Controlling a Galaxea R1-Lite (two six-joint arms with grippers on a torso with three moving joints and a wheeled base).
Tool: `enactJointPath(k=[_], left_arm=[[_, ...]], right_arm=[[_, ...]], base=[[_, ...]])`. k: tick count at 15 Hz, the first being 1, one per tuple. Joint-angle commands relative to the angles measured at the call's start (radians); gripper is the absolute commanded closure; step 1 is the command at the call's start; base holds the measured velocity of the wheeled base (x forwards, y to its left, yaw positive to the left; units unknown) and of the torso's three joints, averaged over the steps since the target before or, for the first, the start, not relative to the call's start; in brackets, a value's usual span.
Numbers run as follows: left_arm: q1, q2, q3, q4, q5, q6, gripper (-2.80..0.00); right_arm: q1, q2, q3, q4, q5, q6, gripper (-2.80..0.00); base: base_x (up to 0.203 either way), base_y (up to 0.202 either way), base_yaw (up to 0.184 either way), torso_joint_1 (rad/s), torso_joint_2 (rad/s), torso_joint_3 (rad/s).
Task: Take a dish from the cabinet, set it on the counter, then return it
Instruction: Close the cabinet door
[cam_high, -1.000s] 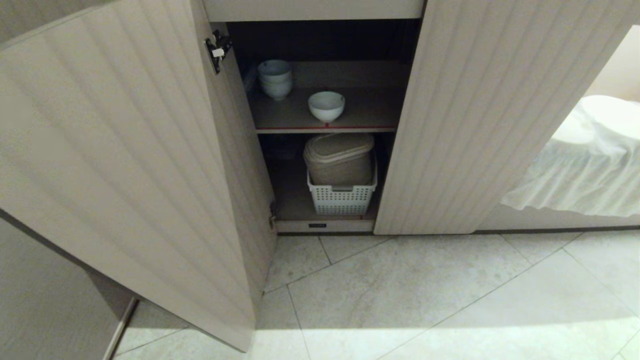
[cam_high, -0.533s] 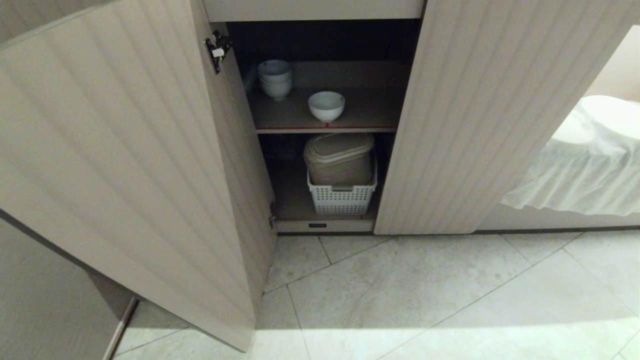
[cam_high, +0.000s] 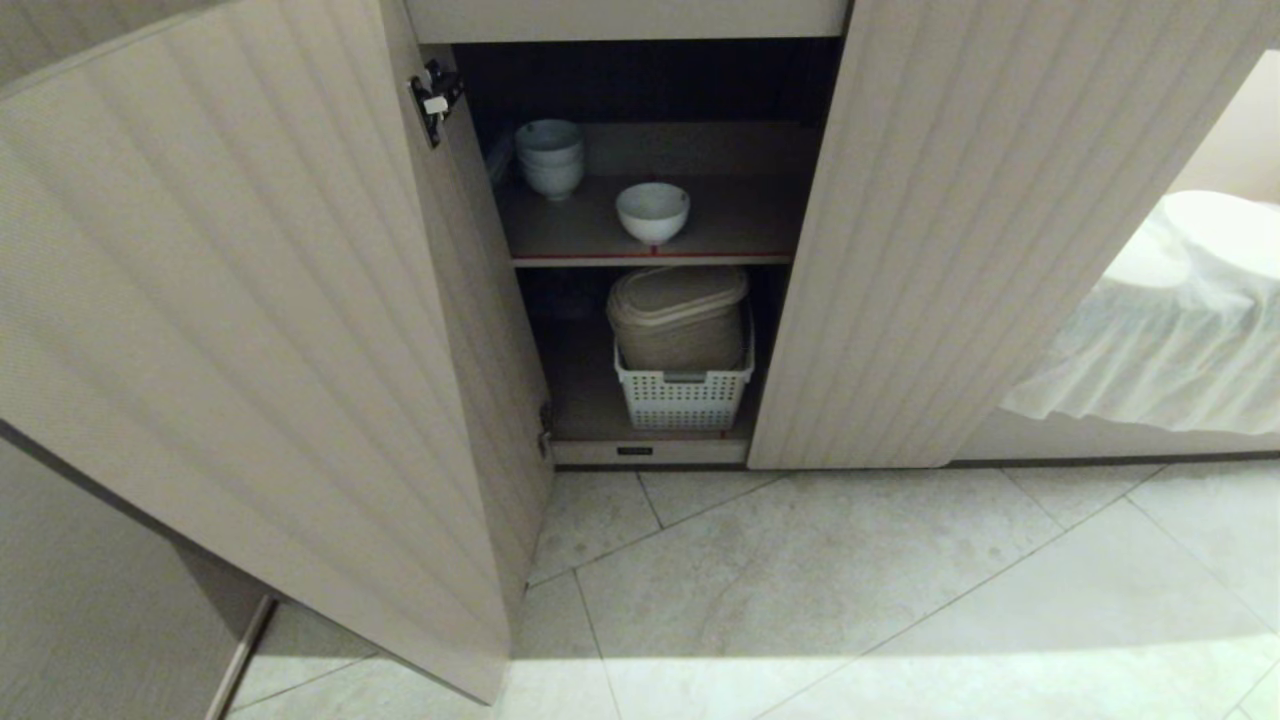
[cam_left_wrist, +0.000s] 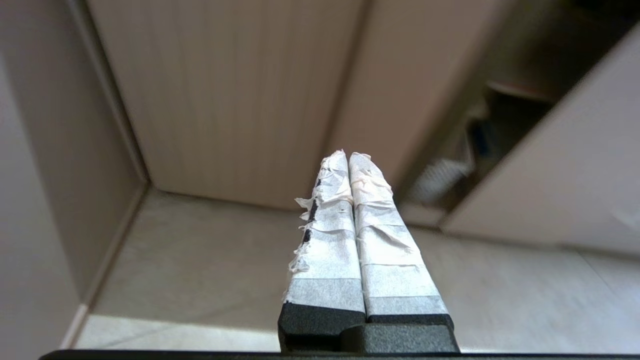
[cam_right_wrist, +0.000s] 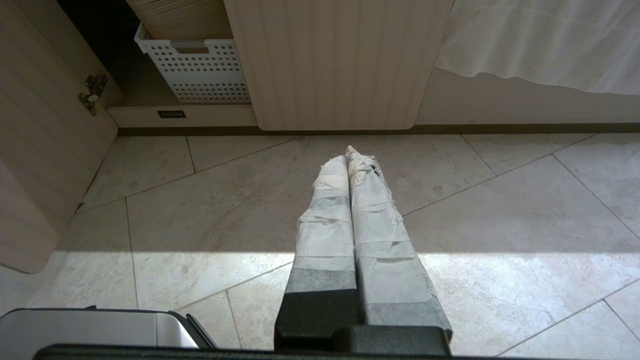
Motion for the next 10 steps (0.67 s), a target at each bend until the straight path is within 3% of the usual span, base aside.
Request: enactJointPath(k=[1,6,10], left_arm=[[0.005,0.147,-0.013,-0.086,0.070,-0.002,0.00],[0.051,0.226,-0.077,-0.130,0.094,-0.006,0.00],[0.052,0.241,-0.097,-0.129,0.003,-0.025,0.00]], right_arm=[[0.000,0.000,0.000,0.000,-0.001,-0.001,0.00],[0.001,0.000,0.000,0.000,-0.001,-0.001,0.00],[0.001,0.000,0.000,0.000,0.000,-0.001,0.00]], base=[[0.000,0.000,0.000,0.000,0.00,0.000],[0.000,0.000,0.000,0.000,0.00,0.000],[0.000,0.000,0.000,0.000,0.00,0.000]])
